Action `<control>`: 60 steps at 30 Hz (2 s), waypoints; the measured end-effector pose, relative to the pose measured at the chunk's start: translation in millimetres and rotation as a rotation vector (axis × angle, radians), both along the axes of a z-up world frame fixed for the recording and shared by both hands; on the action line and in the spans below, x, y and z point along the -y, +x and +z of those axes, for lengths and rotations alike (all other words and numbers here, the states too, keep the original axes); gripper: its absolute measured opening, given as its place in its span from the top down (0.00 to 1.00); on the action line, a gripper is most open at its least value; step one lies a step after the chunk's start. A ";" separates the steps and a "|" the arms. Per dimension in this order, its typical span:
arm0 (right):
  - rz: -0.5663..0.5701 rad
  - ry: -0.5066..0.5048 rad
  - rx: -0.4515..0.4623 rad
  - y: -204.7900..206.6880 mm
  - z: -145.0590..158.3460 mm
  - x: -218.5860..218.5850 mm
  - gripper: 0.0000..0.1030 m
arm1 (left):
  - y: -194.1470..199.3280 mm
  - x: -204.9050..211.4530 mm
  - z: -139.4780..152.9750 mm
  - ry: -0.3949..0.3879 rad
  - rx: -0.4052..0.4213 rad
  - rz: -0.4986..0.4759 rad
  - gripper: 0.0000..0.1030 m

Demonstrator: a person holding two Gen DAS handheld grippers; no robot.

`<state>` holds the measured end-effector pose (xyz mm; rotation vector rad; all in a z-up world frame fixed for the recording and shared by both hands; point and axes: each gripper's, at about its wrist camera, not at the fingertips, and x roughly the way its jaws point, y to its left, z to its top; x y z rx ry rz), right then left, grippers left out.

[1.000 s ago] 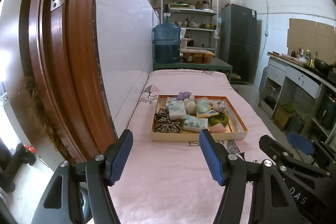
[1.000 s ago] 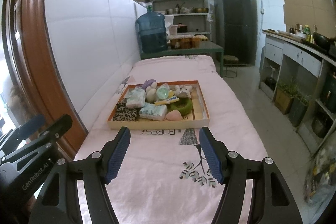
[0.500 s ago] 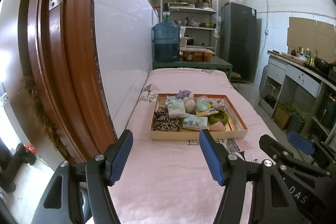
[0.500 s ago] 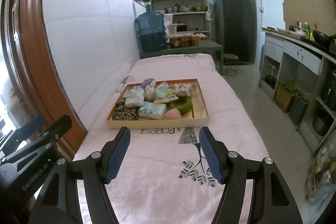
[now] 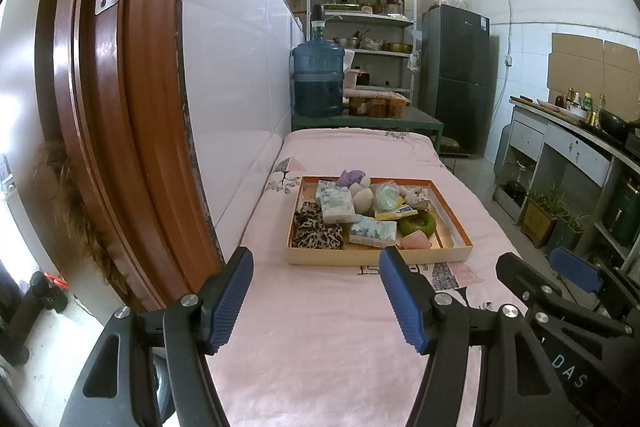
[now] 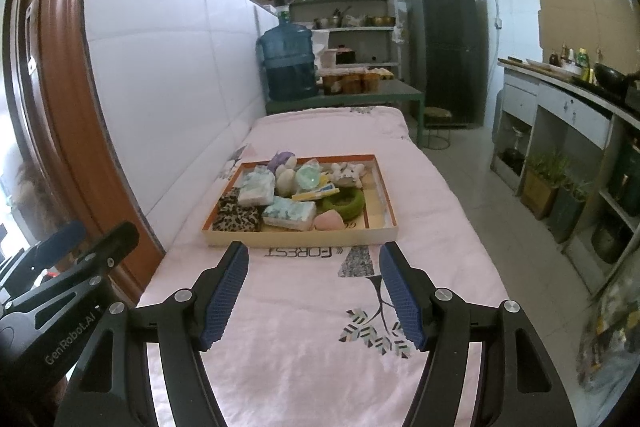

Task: Organize soft objects

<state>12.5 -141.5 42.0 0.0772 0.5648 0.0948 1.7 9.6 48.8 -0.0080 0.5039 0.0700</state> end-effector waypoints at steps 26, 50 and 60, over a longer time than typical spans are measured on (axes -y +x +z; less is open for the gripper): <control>-0.007 -0.050 0.008 0.2 1.9 -8.8 0.32 | 0.1 -2.0 -7.6 -0.002 -0.005 0.000 0.36; -0.005 -0.051 0.005 0.6 2.1 -11.5 0.32 | 1.4 -3.8 -8.4 -0.006 -0.009 0.000 0.36; -0.004 -0.051 0.003 0.6 1.8 -12.1 0.32 | 1.8 -4.7 -8.5 -0.007 -0.011 0.000 0.36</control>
